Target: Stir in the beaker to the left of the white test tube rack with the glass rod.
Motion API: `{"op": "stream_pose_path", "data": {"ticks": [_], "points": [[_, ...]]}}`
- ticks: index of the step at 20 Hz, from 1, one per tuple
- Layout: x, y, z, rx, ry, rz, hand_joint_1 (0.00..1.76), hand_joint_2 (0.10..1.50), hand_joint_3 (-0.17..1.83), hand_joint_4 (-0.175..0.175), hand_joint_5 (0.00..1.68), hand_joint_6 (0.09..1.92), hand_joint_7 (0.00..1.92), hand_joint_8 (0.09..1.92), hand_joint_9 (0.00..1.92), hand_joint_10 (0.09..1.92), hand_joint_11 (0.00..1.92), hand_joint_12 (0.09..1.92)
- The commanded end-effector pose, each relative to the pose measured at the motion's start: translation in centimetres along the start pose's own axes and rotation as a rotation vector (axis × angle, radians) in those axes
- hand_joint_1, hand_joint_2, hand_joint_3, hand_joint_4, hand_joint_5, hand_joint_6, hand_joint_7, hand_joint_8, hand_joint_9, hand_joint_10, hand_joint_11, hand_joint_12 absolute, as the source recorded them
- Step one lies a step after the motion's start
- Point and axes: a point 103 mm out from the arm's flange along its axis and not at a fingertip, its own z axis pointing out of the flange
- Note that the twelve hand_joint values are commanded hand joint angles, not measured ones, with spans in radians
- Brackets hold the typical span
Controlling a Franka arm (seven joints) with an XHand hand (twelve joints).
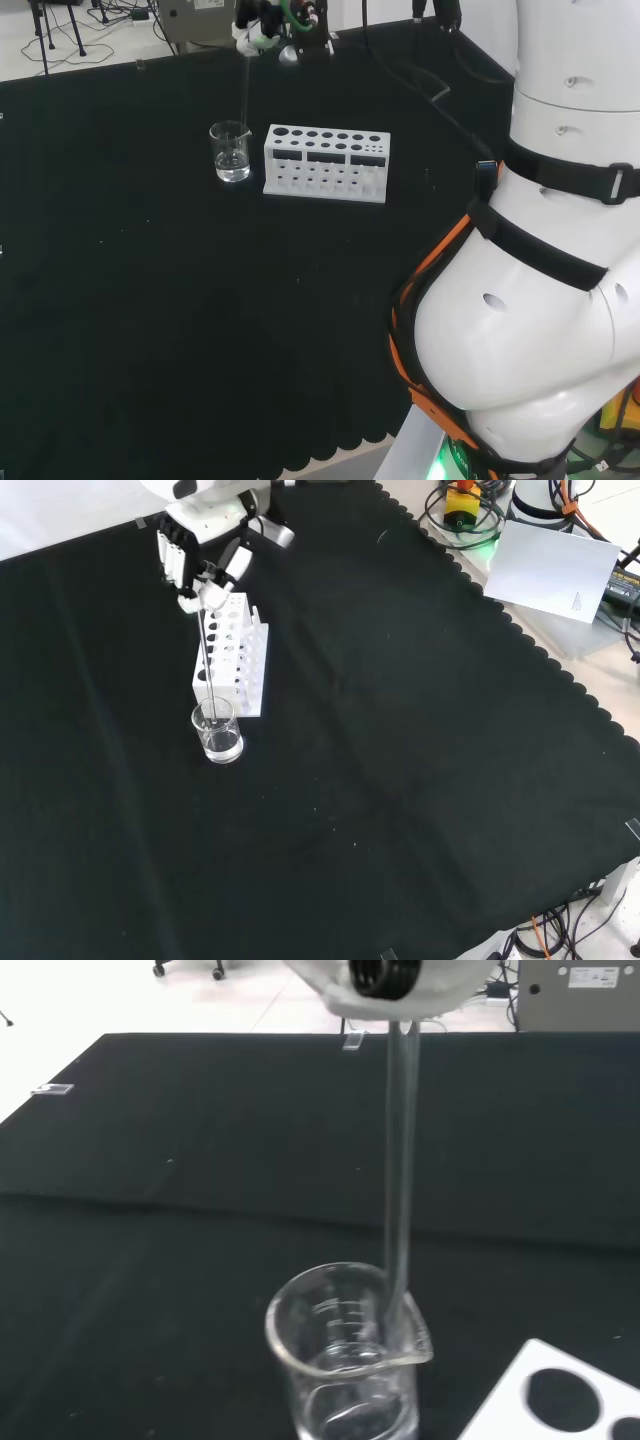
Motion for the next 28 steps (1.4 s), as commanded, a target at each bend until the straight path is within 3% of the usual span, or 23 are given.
{"op": "stream_pose_path", "data": {"ticks": [1, 6, 12, 19, 28], "points": [[3.7, 1.1, 1.1, 0.021, 0.002, -0.065, 1.3, 0.99, 0.11, -0.175, 1.21, 0.3, 1.16, 1.05, 1.76, 0.69, 1.35, 0.87], [4.8, 2.9, 1.9, 0.025, 0.019, -0.093, 1.3, 0.99, 0.1, -0.175, 1.22, 0.3, 1.16, 1.05, 1.76, 0.69, 1.35, 0.87], [2.8, 3.9, 2.1, 0.028, 0.024, -0.071, 1.3, 0.99, 0.1, -0.175, 1.22, 0.3, 1.16, 1.05, 1.76, 0.69, 1.35, 0.87], [0.6, 2.2, 1.6, 0.022, 0.01, -0.034, 1.3, 0.99, 0.1, -0.175, 1.22, 0.3, 1.16, 1.05, 1.76, 0.69, 1.35, 0.87], [2.3, 0.2, -0.2, -0.005, -0.005, -0.069, 1.3, 0.99, 0.1, -0.175, 1.22, 0.29, 1.16, 1.05, 1.76, 0.69, 1.35, 0.87]]}}
